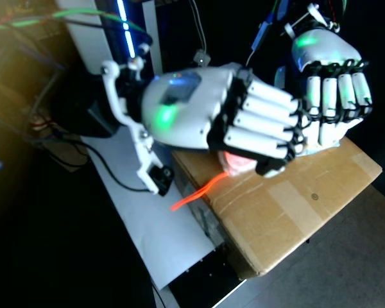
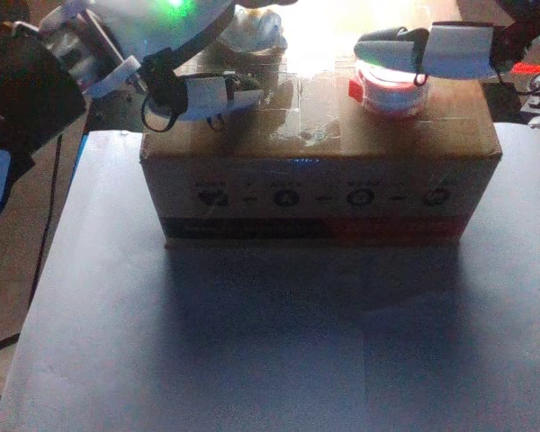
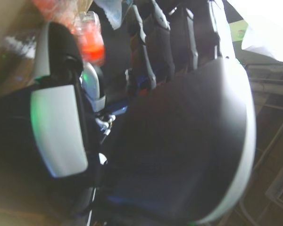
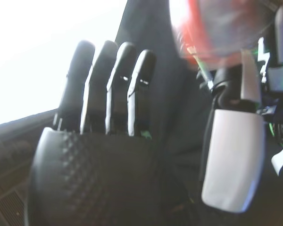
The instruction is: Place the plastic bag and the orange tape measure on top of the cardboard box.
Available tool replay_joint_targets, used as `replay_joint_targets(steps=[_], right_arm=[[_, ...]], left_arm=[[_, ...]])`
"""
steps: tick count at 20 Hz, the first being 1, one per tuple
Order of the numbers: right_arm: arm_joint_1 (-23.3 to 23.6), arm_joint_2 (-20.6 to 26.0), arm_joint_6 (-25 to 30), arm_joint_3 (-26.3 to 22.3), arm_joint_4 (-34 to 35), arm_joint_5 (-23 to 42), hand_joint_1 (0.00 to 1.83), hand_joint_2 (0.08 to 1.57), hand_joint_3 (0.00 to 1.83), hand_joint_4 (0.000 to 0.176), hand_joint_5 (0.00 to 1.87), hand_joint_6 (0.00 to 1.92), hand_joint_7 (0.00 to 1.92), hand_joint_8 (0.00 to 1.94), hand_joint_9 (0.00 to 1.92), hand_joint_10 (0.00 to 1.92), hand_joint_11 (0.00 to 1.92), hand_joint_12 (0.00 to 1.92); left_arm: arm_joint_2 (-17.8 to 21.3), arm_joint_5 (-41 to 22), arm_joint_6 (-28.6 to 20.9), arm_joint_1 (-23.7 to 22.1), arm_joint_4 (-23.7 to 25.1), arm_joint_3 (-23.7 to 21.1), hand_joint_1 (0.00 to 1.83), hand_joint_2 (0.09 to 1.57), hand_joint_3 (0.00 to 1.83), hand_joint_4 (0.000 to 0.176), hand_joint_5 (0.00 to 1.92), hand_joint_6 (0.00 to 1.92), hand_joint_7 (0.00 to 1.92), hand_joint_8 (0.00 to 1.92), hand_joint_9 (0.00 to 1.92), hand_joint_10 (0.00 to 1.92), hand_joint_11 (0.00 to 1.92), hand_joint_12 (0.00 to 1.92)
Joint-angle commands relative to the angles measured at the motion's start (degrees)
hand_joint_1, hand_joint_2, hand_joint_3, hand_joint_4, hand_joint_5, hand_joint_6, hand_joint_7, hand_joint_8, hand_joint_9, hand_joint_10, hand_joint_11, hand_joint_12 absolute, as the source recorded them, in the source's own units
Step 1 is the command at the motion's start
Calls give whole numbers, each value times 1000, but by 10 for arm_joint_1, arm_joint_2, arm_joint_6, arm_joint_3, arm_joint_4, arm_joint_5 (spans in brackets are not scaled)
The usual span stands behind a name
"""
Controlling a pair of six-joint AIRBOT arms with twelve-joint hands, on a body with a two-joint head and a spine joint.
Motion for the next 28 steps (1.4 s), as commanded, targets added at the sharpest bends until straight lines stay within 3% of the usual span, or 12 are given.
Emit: replay_joint_targets(steps=[1, 5, 11, 12, 15, 18, 21, 23, 25, 26, 27, 28], right_arm=[[6, 0, 2, -4, -20, -79, 737, 853, 2, 0, 334, 852, 331, 1254, 313, 1615, 329, 1921], [6, 28, 2, -22, -20, -101, 818, 930, 7, 0, 397, 635, 364, 1229, 340, 1512, 265, 1899], [-13, 73, 2, -55, -20, -155, 745, 900, 0, 0, 440, 569, 382, 1260, 343, 1524, 241, 1921], [-20, 85, 2, -63, -20, -171, 834, 875, 0, 0, 408, 643, 350, 1288, 339, 1526, 245, 1920], [-42, 109, 2, -83, -20, -225, 943, 873, 0, 0, 329, 499, 296, 1297, 332, 1496, 290, 1870], [-82, 127, 3, -101, -10, -286, 1081, 884, 0, 0, 291, 245, 225, 1004, 201, 1309, 184, 1666], [-110, 143, 3, -116, 3, -342, 934, 957, 3, 29, 193, 1, 267, 82, 119, 715, 0, 1431], [-140, 156, 3, -128, 23, -397, 894, 1131, 27, 4, 82, 0, 185, 8, 31, 725, 0, 1404], [-181, 167, 2, -140, 72, -453, 937, 1072, 0, 0, 96, 9, 293, 51, 15, 1006, 0, 1539], [-193, 170, 8, -140, 85, -453, 924, 1029, 0, 1, 119, 10, 320, 70, 101, 812, 0, 1491], [-193, 170, 8, -138, 96, -453, 919, 1046, 0, 26, 182, 22, 327, 56, 173, 727, 69, 1478], [-193, 169, 8, -137, 99, -453, 843, 1039, 1, 38, 192, 24, 370, 59, 176, 779, 20, 1448]], left_arm=[[5, 75, 3, -3, 16, -3, 924, 1047, 4, 0, 471, 0, 482, 34, 260, 832, 150, 1557], [21, 88, 3, -3, 16, -18, 885, 1006, 0, 0, 502, 8, 514, 34, 281, 859, 170, 1605], [68, 141, 5, -2, 16, -58, 832, 1029, 2, 0, 424, 0, 485, 0, 411, 386, 175, 1461], [79, 156, 5, -2, 16, -67, 792, 1053, 3, 20, 414, 0, 446, 0, 387, 312, 139, 1420], [108, 210, 5, 0, 16, -92, 850, 1020, 0, 0, 495, 12, 497, 6, 253, 712, 86, 1569], [135, 273, 5, 17, 16, -117, 862, 1026, 3, 0, 500, 8, 517, 14, 247, 876, 173, 1540], [162, 340, 3, 40, 16, -139, 943, 1054, 0, 0, 485, 4, 495, 8, 150, 1017, 80, 1690], [175, 386, 3, 55, 16, -150, 923, 1073, 4, 0, 433, 0, 493, 10, 151, 1072, 131, 1682], [179, 407, 2, 57, 16, -150, 923, 1097, 7, 0, 431, 9, 546, 46, 213, 1145, 180, 1683], [182, 417, 2, 57, 10, -149, 901, 1126, 6, 0, 383, 0, 434, 297, 210, 1126, 172, 1618], [186, 432, 1, 62, 2, -148, 906, 1141, 2, 0, 333, 45, 156, 936, 179, 1160, 117, 1622], [192, 457, -13, 74, -4, -150, 839, 1149, 0, 0, 146, 344, 121, 929, 181, 1121, 196, 1609]])
